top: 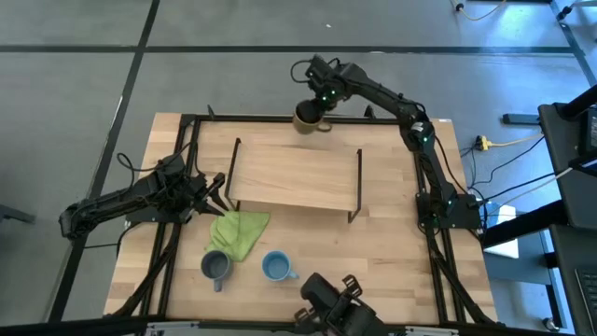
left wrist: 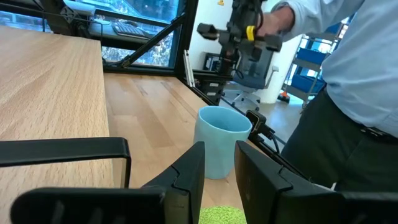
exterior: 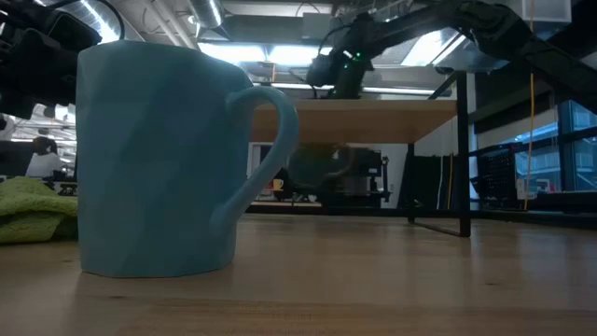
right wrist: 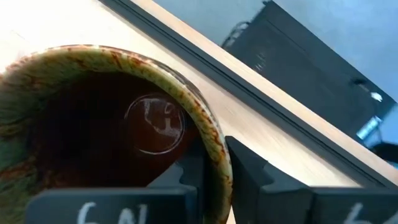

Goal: Stack small to large cups/mugs on shelf
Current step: Put the brown mug on the shelf

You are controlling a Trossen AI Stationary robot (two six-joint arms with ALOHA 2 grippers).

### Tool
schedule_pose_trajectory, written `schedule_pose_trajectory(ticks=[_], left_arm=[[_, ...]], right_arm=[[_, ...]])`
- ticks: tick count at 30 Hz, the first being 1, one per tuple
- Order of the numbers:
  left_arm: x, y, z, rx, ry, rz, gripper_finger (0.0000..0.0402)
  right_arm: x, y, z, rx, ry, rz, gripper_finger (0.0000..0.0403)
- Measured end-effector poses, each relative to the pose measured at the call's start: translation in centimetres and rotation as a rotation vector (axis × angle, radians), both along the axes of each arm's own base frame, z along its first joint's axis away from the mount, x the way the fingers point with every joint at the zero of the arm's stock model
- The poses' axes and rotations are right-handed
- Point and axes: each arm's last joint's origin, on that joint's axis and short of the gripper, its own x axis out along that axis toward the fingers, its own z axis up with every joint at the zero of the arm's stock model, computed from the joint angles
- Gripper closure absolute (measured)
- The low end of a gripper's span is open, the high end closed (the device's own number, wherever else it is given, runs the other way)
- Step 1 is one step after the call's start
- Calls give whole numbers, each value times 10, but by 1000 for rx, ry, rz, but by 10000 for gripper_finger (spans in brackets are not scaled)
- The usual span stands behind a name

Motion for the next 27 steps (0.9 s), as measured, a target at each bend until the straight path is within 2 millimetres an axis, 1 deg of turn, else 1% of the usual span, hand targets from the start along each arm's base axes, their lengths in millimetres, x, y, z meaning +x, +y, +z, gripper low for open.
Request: schedule_pose_trajectory(ticks=[4,6,8,13,17,22,27], left_arm=[[0,0,0,0,0,0,319],[0,0,0,0,0,0,319],[0,0,0,0,0,0,319],[0,0,0,0,0,0,319],[0,0,0,0,0,0,319],[0,0,0,0,0,0,319],[0,0,0,0,0,0,319]], right_arm=[[-7,5,12,12,54,11,355],[-6,10,22,-24,72,24,355],[-5,14,31,-65,44,30,355],[-19,24,50,-59,77,17,355],[-25,31,64,-92,73,19,355],[-27,42,84,-136,6,28,355],[-39,57,105,-144,-21,33,355]])
